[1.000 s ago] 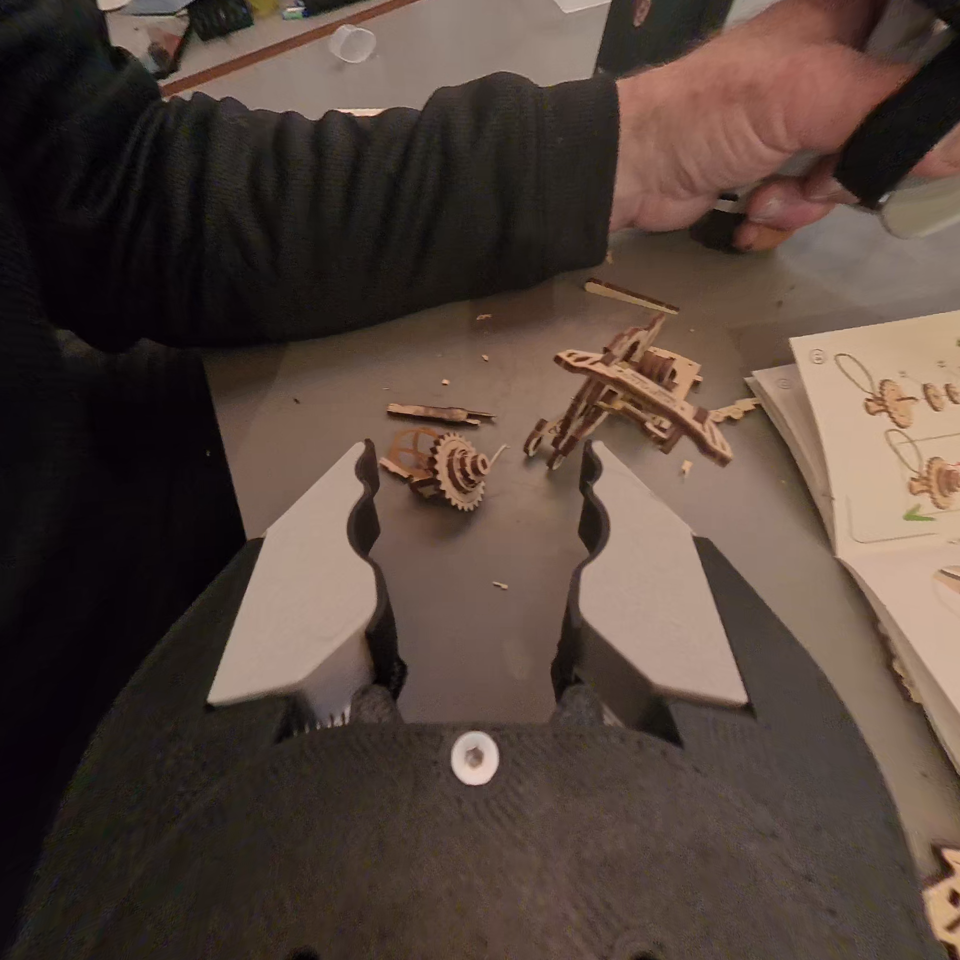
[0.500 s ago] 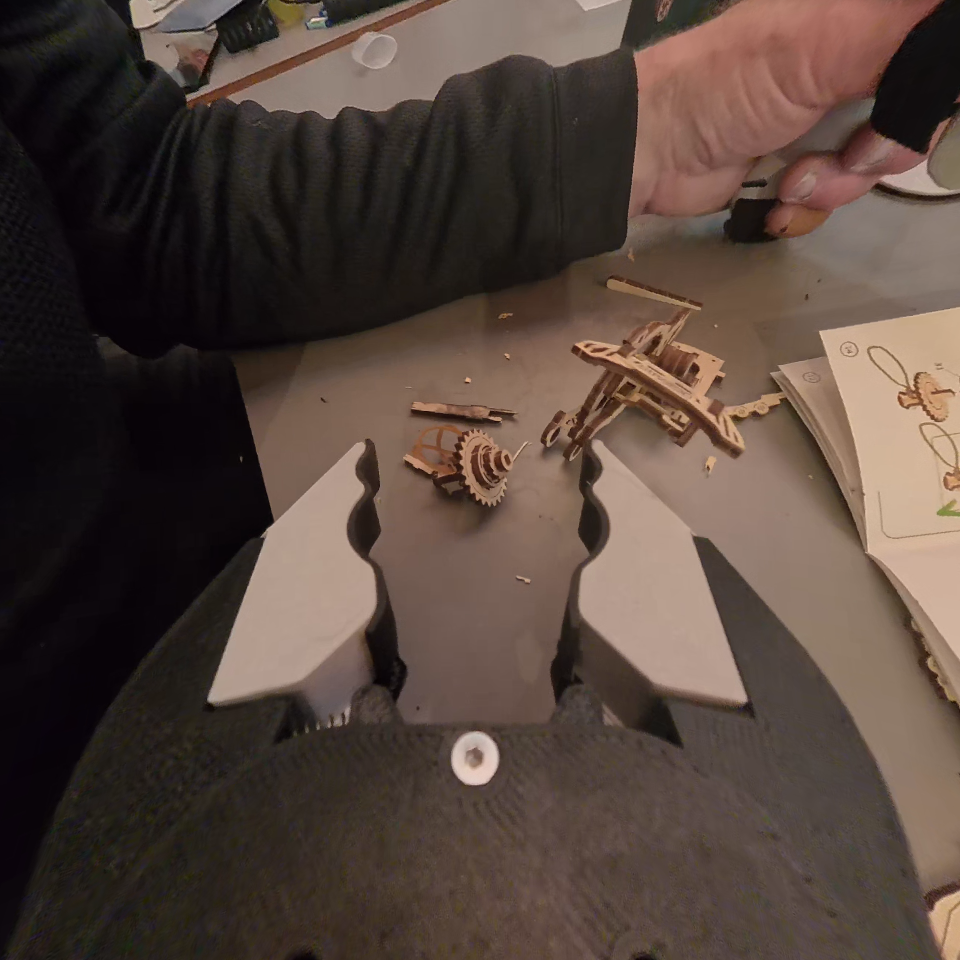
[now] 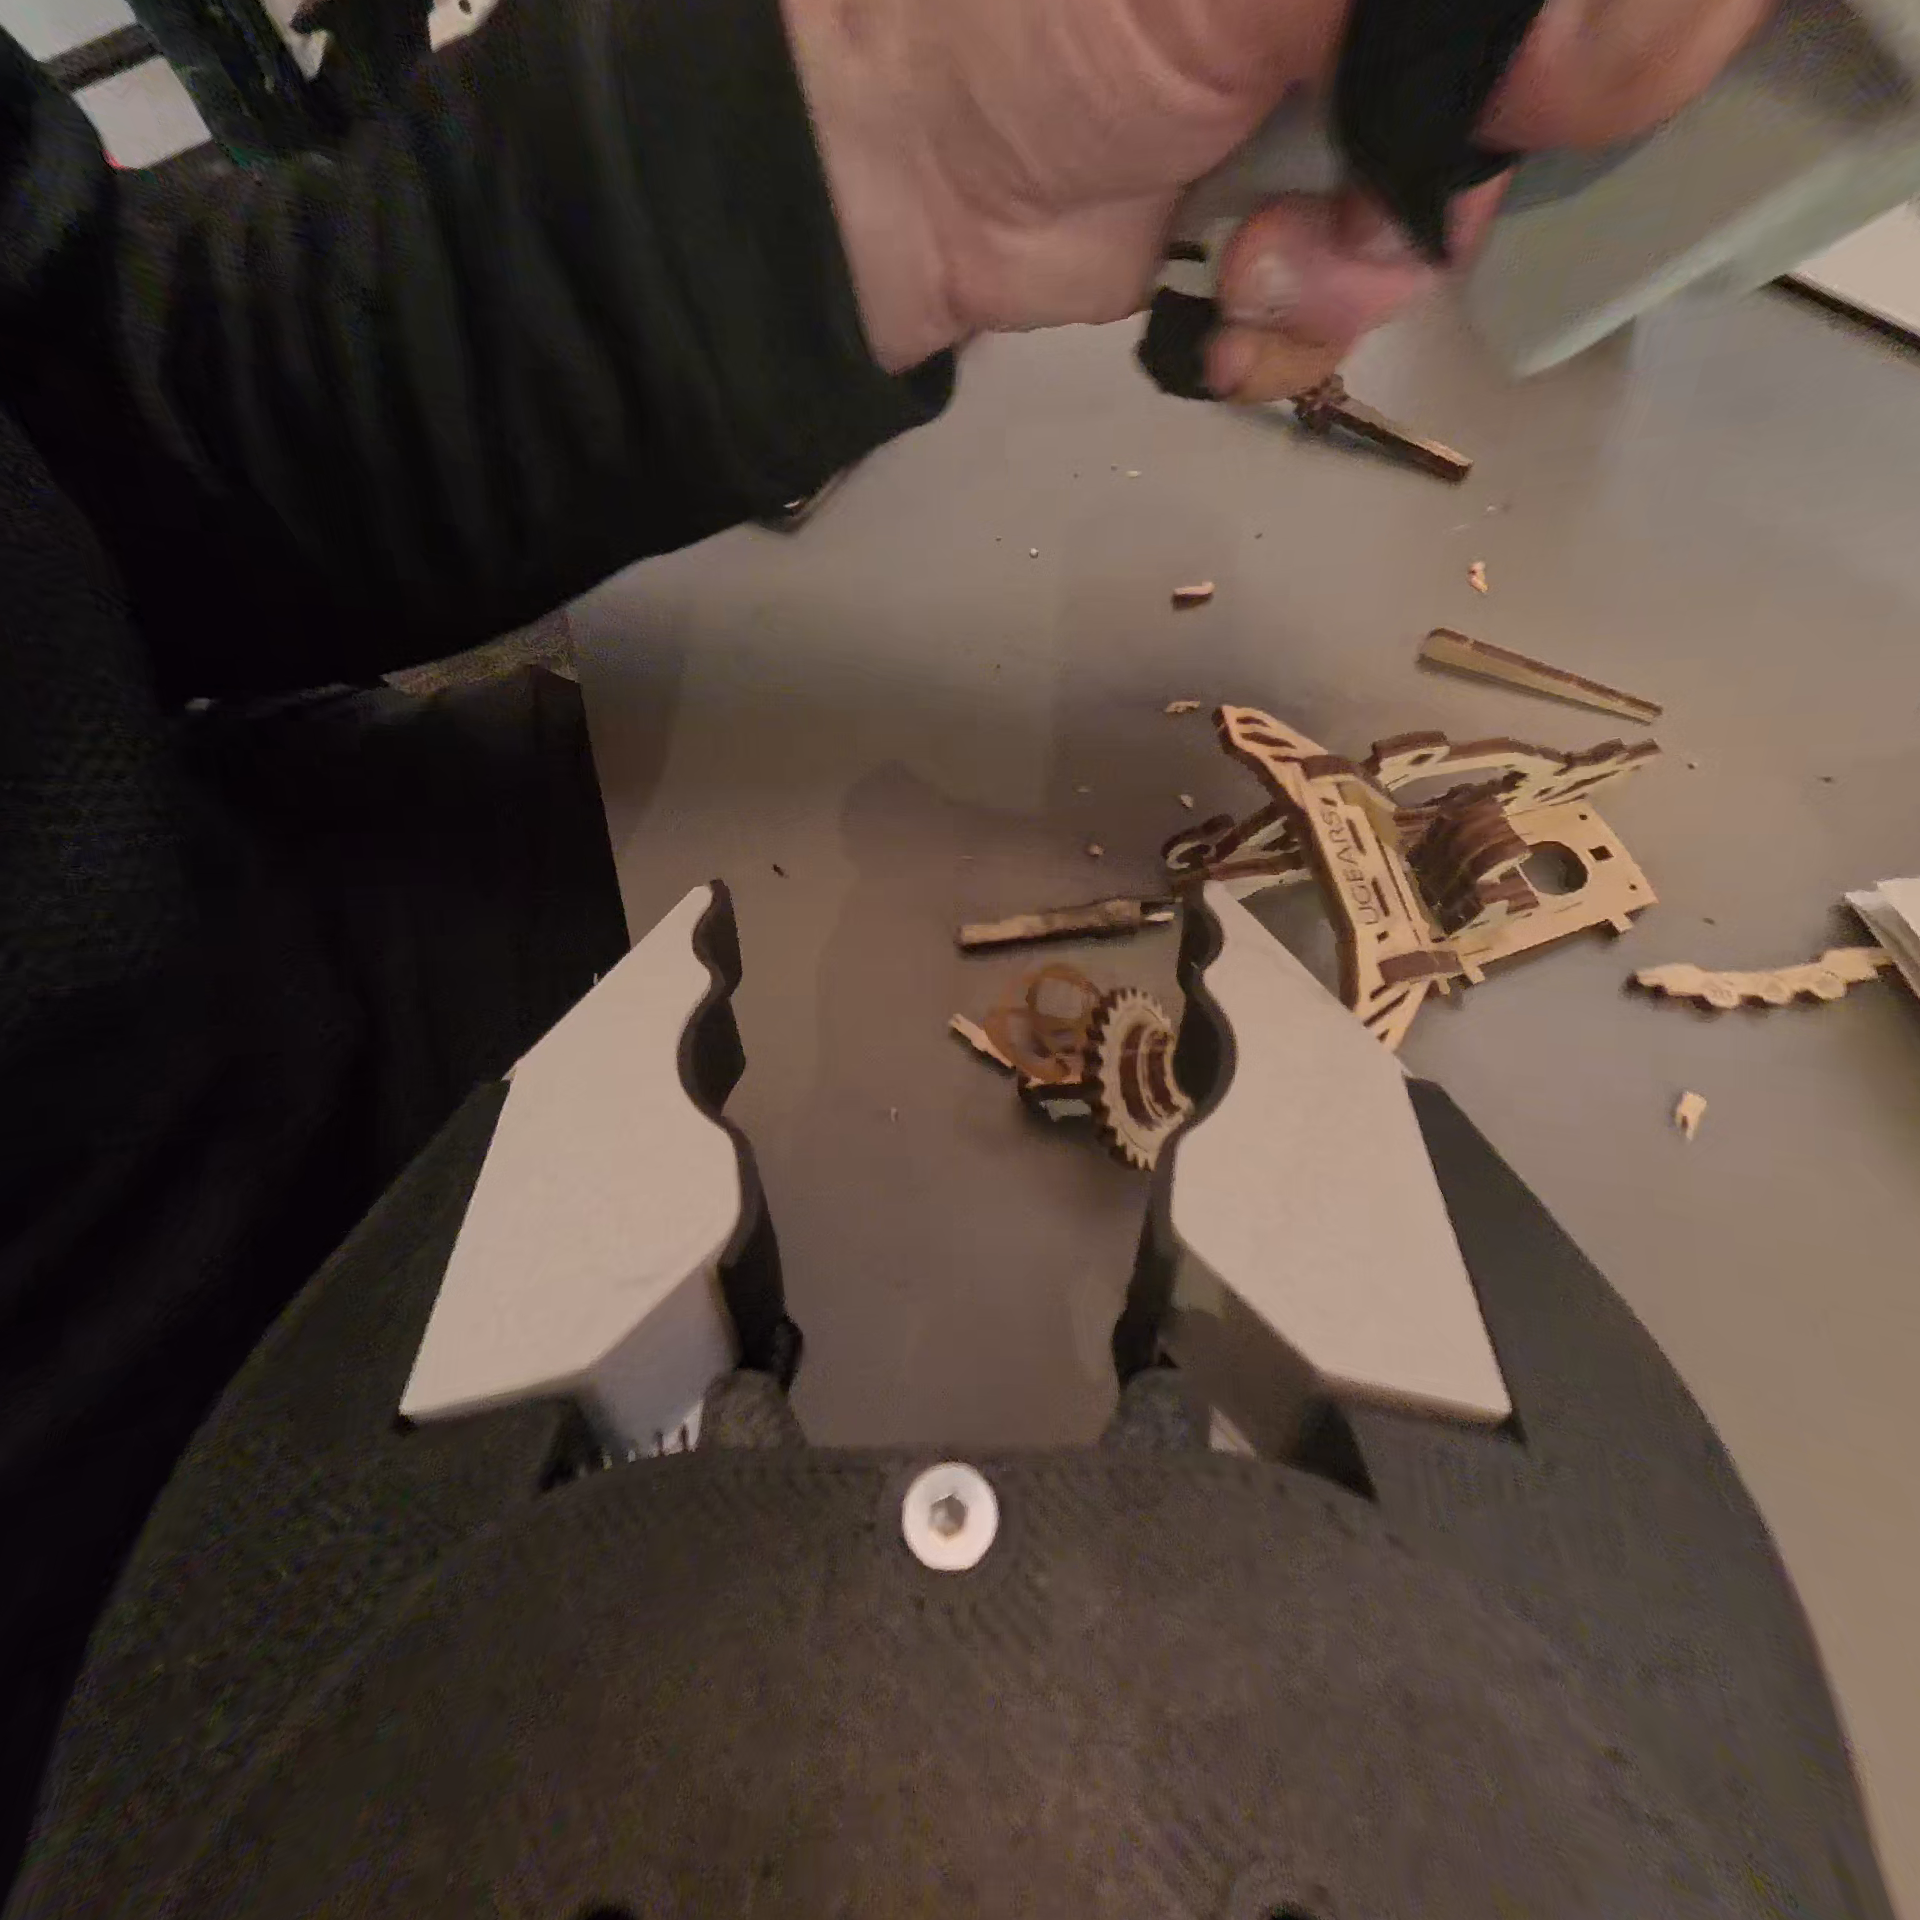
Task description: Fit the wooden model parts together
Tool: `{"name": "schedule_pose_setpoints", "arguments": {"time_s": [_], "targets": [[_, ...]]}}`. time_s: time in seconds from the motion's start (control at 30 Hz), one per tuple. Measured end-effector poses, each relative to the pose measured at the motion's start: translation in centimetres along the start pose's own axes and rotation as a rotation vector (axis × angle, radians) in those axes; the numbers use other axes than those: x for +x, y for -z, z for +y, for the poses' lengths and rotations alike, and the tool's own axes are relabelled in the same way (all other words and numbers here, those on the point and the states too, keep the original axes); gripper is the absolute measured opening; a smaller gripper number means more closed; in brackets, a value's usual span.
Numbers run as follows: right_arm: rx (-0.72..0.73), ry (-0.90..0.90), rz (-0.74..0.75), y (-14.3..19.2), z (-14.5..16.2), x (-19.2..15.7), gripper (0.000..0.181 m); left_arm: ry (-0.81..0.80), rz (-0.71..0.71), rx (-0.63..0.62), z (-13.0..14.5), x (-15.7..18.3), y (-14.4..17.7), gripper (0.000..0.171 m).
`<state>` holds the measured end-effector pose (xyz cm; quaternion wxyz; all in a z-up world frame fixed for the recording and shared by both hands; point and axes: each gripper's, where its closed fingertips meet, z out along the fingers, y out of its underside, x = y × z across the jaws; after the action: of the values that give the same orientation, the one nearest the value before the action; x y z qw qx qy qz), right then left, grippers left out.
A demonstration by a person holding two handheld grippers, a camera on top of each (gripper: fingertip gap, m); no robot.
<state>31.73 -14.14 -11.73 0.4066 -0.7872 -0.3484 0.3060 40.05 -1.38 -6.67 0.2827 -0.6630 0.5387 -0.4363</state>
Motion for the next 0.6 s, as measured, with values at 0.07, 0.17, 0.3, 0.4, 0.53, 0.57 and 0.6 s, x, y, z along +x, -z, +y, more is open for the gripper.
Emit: {"name": "schedule_pose_setpoints", "arguments": {"time_s": [0.07,0.17,0.3,0.4,0.53,0.57,0.6], "targets": [[0.005,-0.001,-0.020,-0.5,-0.5,-0.5,0.084,0.050,-0.003,-0.025,1.5,0.8,1.2,0.057],[-0.021,0.014,-0.037,-1.5,-0.5,-1.0,0.086,0.102,0.011,-0.049,3.0,2.0,2.3,0.057],[-0.020,0.031,-0.034,-0.9,-0.5,-1.4,0.085,0.137,0.032,0.001,4.1,3.4,3.5,0.058],[-0.021,0.020,-0.020,0.3,0.2,-1.4,0.083,0.135,0.054,0.033,4.8,5.1,4.0,0.062],[-0.002,-0.007,-0.014,2.2,1.1,-1.5,0.077,0.070,0.031,-0.034,7.5,6.8,3.3,0.070],[0.001,-0.018,-0.018,2.5,1.3,-1.5,0.075,0.058,0.025,-0.055,8.2,7.0,3.1,0.072],[0.005,-0.028,-0.018,2.8,1.5,-1.5,0.073,0.046,0.007,-0.073,8.7,7.0,2.9,0.072]]}}
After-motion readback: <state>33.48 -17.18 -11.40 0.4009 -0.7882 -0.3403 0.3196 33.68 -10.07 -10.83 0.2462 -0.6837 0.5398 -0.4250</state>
